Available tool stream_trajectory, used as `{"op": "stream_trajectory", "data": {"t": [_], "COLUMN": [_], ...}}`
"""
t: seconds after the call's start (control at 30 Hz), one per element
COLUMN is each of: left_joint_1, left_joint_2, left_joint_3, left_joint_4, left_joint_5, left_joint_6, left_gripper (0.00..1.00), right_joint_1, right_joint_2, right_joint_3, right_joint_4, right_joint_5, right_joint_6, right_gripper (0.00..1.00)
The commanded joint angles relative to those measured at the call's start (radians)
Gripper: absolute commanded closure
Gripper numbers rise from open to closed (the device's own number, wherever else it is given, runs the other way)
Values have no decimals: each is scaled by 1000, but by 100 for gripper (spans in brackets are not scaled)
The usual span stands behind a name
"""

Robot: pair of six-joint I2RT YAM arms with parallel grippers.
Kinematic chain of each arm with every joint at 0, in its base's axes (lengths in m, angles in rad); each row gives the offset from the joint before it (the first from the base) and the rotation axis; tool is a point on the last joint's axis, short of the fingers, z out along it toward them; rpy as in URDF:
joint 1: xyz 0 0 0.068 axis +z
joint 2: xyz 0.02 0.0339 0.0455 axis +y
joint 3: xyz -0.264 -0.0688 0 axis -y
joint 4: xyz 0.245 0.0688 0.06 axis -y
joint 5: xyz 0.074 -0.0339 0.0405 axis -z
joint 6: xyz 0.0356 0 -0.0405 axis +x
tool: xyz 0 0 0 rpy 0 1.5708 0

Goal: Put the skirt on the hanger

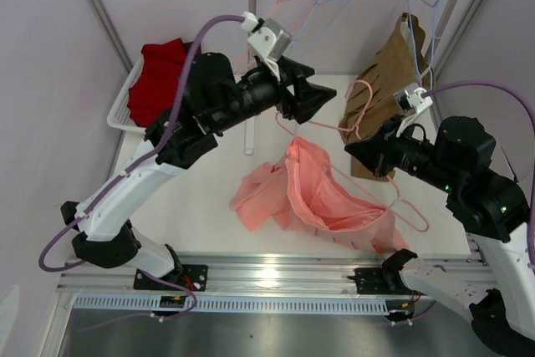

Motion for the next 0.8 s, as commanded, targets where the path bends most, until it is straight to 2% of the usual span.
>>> {"op": "stream_trajectory", "data": {"t": [0.0, 0.13, 0.3, 0.4, 0.6, 0.77], "left_joint_1": [8, 11, 11, 11, 11, 11], "left_joint_2": [-35, -98, -189, -244, -327, -365], "left_joint_3": [119, 99, 10, -67, -144, -176], "left_joint_4": [49, 72, 100, 101, 95, 78], "left_joint_5": [-55, -77, -84, -132, -170, -187], "left_joint_6": [-8, -14, -21, -17, -14, -13], "left_gripper": [28, 28, 28, 28, 28, 28], "right_joint_1": [1, -2, -53, -143, -333, -428], "right_joint_2": [26, 151, 299, 381, 530, 609], "right_joint_3": [97, 249, 418, 491, 648, 657], "right_joint_4": [18, 2, 5, 34, 100, 293], "right_joint_5": [180, 401, 515, 486, 328, 210], "right_joint_6": [55, 67, 64, 70, 129, 127], "right_gripper": [100, 100, 100, 100, 100, 100]}}
